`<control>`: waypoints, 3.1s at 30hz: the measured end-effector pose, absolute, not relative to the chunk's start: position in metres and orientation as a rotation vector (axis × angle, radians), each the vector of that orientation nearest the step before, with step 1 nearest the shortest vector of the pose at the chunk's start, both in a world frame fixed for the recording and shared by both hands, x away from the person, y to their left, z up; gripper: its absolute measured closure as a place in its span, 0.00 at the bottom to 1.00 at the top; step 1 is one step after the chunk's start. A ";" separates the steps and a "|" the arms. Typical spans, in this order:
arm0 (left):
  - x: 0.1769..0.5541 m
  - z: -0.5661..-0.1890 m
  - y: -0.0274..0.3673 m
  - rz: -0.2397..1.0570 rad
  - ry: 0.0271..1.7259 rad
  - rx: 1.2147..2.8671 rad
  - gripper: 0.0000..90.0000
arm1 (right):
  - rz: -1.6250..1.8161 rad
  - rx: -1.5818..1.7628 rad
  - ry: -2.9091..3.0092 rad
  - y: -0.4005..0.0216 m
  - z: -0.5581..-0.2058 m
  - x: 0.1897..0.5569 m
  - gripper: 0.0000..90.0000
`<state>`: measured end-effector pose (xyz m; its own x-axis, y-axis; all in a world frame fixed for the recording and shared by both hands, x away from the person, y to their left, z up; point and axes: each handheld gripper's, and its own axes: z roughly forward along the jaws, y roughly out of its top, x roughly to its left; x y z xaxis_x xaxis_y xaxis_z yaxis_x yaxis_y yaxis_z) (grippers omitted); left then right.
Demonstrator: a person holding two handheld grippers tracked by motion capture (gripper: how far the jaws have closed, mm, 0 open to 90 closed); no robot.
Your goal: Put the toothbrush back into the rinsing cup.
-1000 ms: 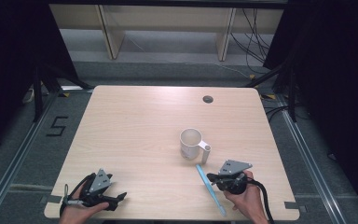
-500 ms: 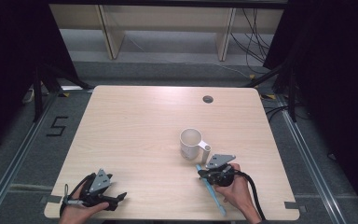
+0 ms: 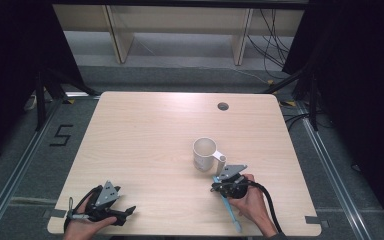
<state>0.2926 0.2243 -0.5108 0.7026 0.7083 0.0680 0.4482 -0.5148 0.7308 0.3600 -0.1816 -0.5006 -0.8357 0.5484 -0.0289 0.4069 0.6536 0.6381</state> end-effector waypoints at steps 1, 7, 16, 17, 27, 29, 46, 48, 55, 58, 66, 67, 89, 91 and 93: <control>0.292 -0.511 0.224 0.471 0.872 2.188 0.17 | 0.941 0.785 2.655 -0.184 -0.501 0.359 1.00; 0.292 -0.510 0.224 0.470 0.873 2.186 0.17 | 0.927 0.825 2.645 -0.195 -0.500 0.357 1.00; 0.293 -0.510 0.225 0.480 0.862 2.206 0.17 | 0.938 0.892 2.607 -0.218 -0.497 0.353 1.00; 0.293 -0.510 0.225 0.479 0.864 2.202 0.17 | 0.934 0.894 2.605 -0.219 -0.497 0.352 1.00; 0.292 -0.509 0.225 0.473 0.869 2.192 0.17 | 0.927 0.949 2.584 -0.242 -0.494 0.343 0.99; 0.292 -0.509 0.224 0.480 0.870 2.200 0.17 | 0.930 0.955 2.584 -0.248 -0.494 0.341 0.99; 0.292 -0.509 0.224 0.479 0.869 2.196 0.17 | 0.955 1.054 2.529 -0.268 -0.492 0.322 0.99; 0.293 -0.510 0.224 0.475 0.867 2.198 0.17 | 0.973 1.026 2.536 -0.268 -0.490 0.323 0.99; 0.293 -0.510 0.224 0.480 0.862 2.211 0.17 | 0.960 1.056 2.532 -0.261 -0.493 0.333 0.99; 0.293 -0.511 0.223 0.474 0.872 2.197 0.17 | 0.941 1.053 2.528 -0.265 -0.493 0.342 0.99; 0.293 -0.510 0.224 0.481 0.863 2.208 0.17 | 0.939 1.043 2.525 -0.271 -0.499 0.349 0.99; 0.292 -0.510 0.224 0.475 0.866 2.199 0.17 | 0.922 1.092 2.509 -0.276 -0.497 0.346 0.98; 0.293 -0.510 0.223 0.480 0.864 2.209 0.17 | 0.931 1.106 2.504 -0.291 -0.483 0.314 0.97; 0.293 -0.510 0.223 0.473 0.867 2.212 0.17 | 0.918 1.064 2.523 -0.287 -0.481 0.315 0.97; 0.293 -0.510 0.223 0.478 0.865 2.207 0.17 | 0.925 1.069 2.524 -0.284 -0.482 0.314 0.97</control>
<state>0.2933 0.2231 -0.5100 0.7075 0.7023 0.0790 0.4405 -0.5256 0.7278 0.3142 -0.2837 -0.4821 -0.7004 0.7135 0.0178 0.5561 0.5299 0.6403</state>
